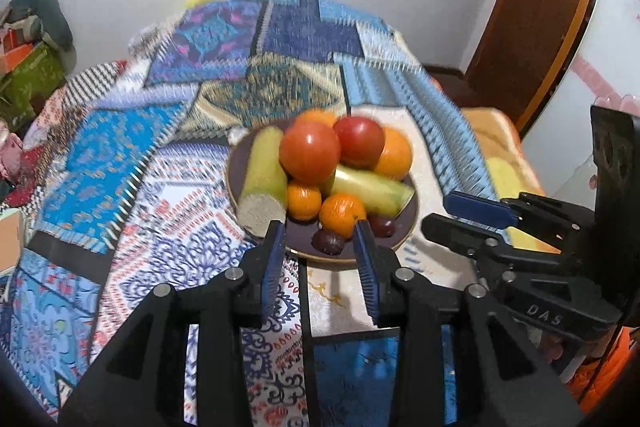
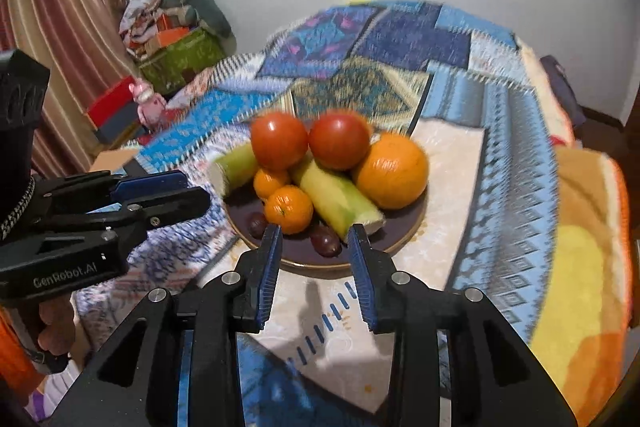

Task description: Organize fruits

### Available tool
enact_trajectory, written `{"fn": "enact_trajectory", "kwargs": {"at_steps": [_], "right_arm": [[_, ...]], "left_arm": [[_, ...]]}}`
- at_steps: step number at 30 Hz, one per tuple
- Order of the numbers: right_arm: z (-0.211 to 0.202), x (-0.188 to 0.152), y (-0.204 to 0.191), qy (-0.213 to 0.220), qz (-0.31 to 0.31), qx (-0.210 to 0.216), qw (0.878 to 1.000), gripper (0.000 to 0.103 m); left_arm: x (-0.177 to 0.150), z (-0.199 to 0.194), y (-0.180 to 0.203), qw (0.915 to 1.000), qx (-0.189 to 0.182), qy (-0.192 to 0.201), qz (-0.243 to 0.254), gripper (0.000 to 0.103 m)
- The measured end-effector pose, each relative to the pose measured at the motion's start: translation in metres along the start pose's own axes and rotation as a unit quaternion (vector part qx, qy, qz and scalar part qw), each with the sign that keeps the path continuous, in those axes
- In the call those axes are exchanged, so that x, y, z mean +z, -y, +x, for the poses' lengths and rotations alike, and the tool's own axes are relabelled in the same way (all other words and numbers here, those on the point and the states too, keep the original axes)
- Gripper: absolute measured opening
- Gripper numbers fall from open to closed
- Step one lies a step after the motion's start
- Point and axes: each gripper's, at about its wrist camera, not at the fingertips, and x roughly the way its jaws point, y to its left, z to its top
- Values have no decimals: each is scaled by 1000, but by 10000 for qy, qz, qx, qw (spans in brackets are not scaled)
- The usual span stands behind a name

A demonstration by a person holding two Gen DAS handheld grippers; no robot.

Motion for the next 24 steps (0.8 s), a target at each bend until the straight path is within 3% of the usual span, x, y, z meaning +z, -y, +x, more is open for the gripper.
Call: {"fn": "enact_trajectory", "kwargs": {"at_steps": [6, 12, 17, 24], "right_arm": [[-63, 12, -12, 640, 19, -29, 9979, 35], [-138, 19, -41, 1483, -149, -82, 9888, 40], [-196, 15, -69, 2201, -316, -179, 9748, 47], [-236, 1, -87, 2725, -330, -253, 9612, 62]], "left_arm": [[6, -79, 15, 9957, 185, 904, 60, 35], [7, -161, 35, 9847, 141, 1736, 43, 37], [-3, -212, 48, 9729, 195, 2304, 61, 48], [-22, -266, 65, 9548, 361, 2945, 172, 65]]}}
